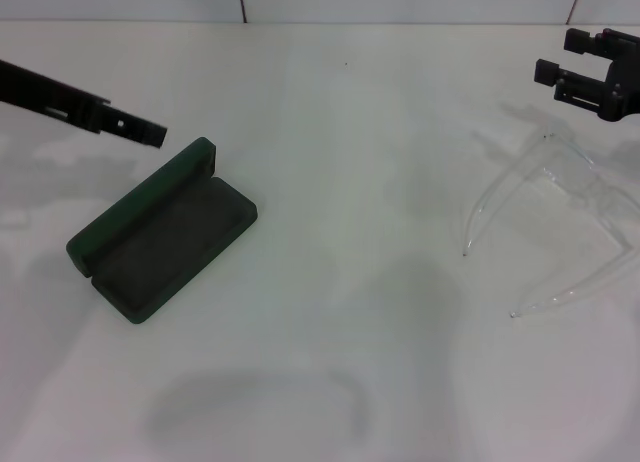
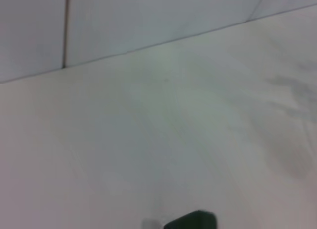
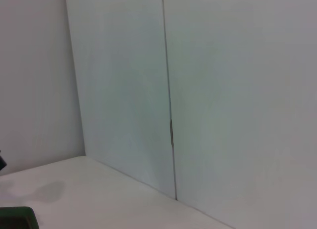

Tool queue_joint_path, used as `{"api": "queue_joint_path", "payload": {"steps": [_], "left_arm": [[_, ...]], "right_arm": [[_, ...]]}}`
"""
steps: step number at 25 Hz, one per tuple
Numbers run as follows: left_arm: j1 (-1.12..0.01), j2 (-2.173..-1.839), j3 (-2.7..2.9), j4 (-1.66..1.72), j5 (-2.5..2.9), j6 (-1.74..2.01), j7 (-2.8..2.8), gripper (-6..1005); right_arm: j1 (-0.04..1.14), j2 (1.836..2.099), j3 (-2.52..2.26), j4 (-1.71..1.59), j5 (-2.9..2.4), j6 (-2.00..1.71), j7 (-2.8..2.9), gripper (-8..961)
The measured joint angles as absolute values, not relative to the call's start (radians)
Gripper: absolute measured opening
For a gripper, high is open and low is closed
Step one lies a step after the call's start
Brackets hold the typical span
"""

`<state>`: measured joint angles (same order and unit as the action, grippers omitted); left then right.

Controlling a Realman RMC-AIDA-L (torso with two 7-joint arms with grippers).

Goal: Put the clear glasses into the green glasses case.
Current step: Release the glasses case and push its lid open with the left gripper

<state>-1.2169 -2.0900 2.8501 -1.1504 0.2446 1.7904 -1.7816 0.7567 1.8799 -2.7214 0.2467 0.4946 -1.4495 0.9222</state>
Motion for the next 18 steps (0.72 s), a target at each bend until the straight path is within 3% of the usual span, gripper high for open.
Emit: {"api": "queue_joint_path", "payload": {"steps": [18], "left_arm": [[-1.235, -2.098, 2.850, -1.061, 0.388, 1.695, -1.813, 745]], "right_arm": [[0.765, 1.878, -2.721, 0.247, 0.498, -1.451, 0.919, 623]]}}
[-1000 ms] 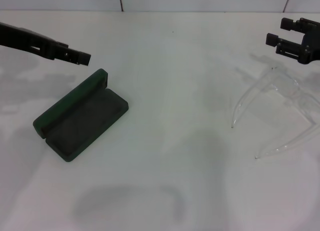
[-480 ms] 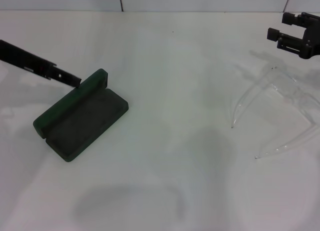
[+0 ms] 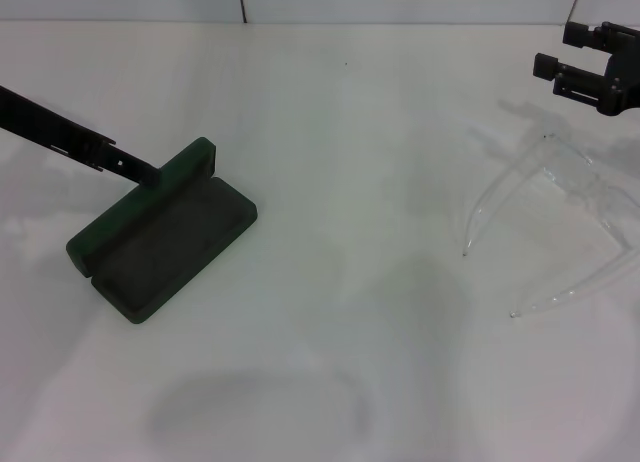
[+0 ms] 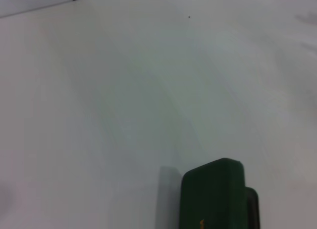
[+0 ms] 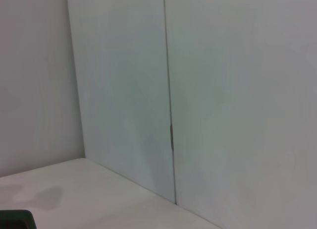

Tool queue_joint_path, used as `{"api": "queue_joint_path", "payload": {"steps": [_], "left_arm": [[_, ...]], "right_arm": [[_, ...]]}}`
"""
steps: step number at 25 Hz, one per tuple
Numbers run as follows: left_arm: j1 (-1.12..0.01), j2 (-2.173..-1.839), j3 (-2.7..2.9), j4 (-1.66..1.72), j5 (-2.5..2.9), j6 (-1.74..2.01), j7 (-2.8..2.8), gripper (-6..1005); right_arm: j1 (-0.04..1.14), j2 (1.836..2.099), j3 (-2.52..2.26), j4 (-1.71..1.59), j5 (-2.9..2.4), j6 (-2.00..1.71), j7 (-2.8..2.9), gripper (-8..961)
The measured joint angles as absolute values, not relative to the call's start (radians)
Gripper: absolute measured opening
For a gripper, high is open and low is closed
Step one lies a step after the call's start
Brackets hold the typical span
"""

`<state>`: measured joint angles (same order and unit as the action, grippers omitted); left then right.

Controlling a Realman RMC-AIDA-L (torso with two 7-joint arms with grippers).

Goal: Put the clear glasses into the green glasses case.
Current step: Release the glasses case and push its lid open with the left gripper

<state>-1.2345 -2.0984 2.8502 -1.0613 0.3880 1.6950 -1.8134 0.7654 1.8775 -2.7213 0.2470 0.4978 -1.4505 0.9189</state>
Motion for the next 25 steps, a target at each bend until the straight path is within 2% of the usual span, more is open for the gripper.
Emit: {"api": "queue_joint_path", "payload": {"steps": [25], "left_arm": [[-1.228, -2.101, 2.848, -0.904, 0.481, 1.572, -1.832, 705]], "right_arm": [[0.753, 1.876, -2.713, 0.247, 0.505, -1.461, 0.917, 620]]}}
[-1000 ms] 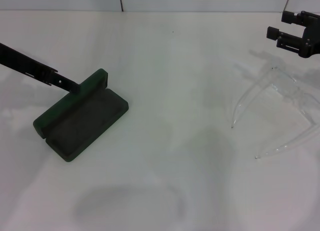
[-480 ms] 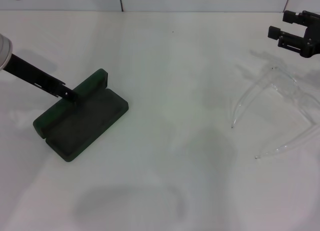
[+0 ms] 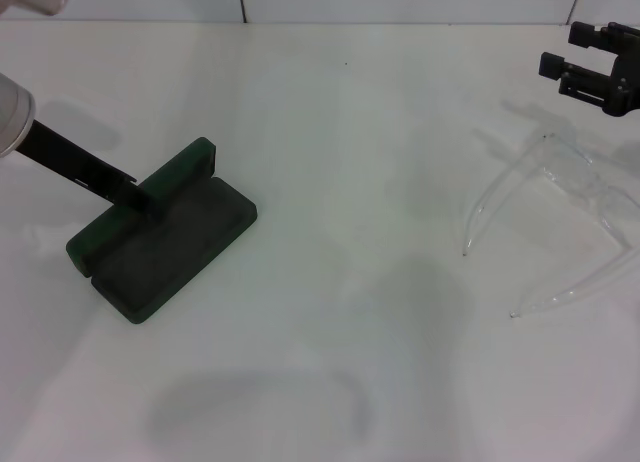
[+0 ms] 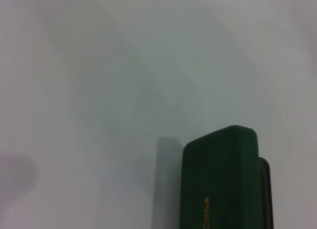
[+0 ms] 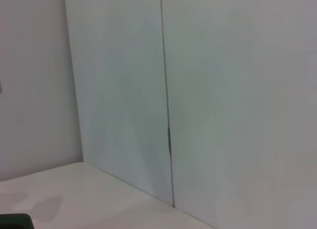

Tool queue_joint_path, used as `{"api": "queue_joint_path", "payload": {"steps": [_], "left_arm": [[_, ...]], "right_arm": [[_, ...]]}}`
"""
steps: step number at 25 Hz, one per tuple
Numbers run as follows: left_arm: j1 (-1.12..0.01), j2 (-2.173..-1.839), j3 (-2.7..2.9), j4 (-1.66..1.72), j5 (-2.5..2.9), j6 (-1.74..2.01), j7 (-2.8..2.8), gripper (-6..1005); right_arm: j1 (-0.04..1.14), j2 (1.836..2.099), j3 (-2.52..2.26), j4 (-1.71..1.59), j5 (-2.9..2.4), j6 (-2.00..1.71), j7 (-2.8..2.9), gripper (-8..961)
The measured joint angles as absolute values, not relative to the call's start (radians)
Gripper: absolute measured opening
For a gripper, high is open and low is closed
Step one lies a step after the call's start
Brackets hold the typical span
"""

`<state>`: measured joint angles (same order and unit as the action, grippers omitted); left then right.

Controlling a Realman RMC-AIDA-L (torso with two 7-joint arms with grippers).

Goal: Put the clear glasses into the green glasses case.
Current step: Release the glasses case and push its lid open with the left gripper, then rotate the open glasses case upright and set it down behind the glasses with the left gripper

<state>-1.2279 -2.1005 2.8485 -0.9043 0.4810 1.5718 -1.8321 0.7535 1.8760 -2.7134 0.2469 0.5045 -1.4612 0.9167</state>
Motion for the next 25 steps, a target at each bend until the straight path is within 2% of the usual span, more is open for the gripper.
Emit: {"api": "queue_joint_path", "payload": {"steps": [5, 10, 21, 25], "left_arm": [[-1.230, -2.100, 2.848, -0.887, 0.497, 1.574, -1.810, 489], [-1.242, -2.098, 2.849, -0.870, 0.515, 1.576, -1.802, 351], [-1.325, -2.099, 2.850, -0.878, 0.553, 1.575, -1.755, 207], [-1.355, -2.103, 2.849, -0.880, 0.553, 1.574, -1.719, 207]], "right_arm": [[0.751, 1.876, -2.714, 0.247, 0.509, -1.462, 0.913, 618], [0.746, 1.877, -2.714, 0.247, 0.518, -1.462, 0.905, 616], [0.724, 1.876, -2.714, 0.247, 0.537, -1.474, 0.898, 616], [0.703, 1.875, -2.714, 0.250, 0.557, -1.476, 0.889, 616]]}}
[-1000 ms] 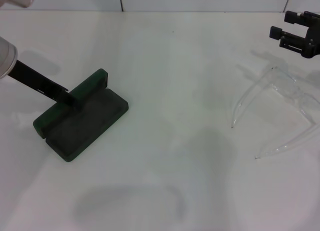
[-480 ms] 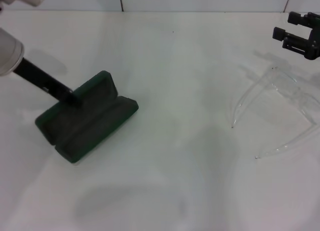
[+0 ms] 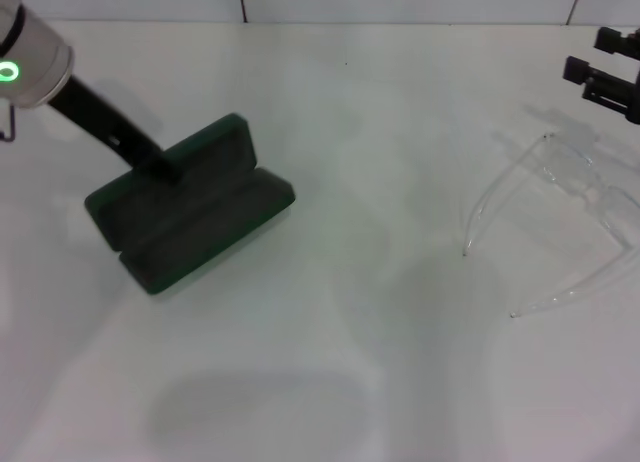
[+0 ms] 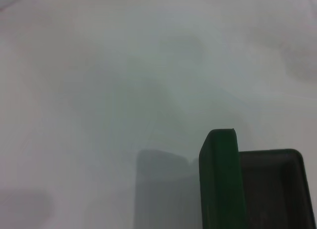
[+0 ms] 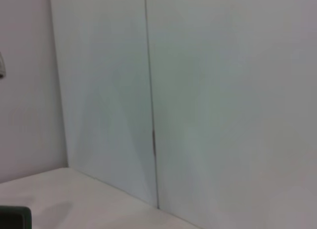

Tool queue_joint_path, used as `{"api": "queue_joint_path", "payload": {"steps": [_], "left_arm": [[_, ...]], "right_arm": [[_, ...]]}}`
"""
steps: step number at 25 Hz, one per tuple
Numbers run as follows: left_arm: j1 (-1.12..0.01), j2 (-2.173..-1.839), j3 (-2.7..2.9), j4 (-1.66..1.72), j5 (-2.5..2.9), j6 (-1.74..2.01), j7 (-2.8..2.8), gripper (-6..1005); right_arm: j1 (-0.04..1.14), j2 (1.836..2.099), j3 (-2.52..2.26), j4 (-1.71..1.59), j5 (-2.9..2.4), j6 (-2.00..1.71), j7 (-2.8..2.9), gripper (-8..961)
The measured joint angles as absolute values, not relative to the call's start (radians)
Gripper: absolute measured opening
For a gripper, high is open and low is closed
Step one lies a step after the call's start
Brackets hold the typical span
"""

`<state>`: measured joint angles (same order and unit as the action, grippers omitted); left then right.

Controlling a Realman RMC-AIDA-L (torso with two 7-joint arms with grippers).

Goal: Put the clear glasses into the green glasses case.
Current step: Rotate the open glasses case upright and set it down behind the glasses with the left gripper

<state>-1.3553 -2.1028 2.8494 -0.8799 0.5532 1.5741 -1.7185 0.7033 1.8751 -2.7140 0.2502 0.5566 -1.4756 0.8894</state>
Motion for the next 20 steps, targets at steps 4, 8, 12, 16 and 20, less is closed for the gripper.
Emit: {"api": "queue_joint_path", "payload": {"steps": [4, 8, 12, 16, 20], "left_arm": [[-1.382, -2.106, 2.849, -0.875, 0.538, 1.566, -1.629, 208], [-1.407, -2.108, 2.849, -0.839, 0.505, 1.538, -1.556, 208], [-1.429, -2.108, 2.849, -0.764, 0.491, 1.485, -1.501, 208], [-1.441, -2.108, 2.849, -0.666, 0.495, 1.397, -1.475, 209], [-1.447, -2.108, 2.849, -0.589, 0.503, 1.314, -1.461, 209]], "right_arm": [[0.695, 1.876, -2.715, 0.257, 0.574, -1.476, 0.881, 615], [0.685, 1.875, -2.714, 0.258, 0.594, -1.476, 0.875, 615], [0.668, 1.873, -2.714, 0.270, 0.624, -1.476, 0.873, 615], [0.648, 1.872, -2.714, 0.284, 0.651, -1.477, 0.873, 615], [0.632, 1.867, -2.714, 0.286, 0.674, -1.479, 0.873, 615]]}}
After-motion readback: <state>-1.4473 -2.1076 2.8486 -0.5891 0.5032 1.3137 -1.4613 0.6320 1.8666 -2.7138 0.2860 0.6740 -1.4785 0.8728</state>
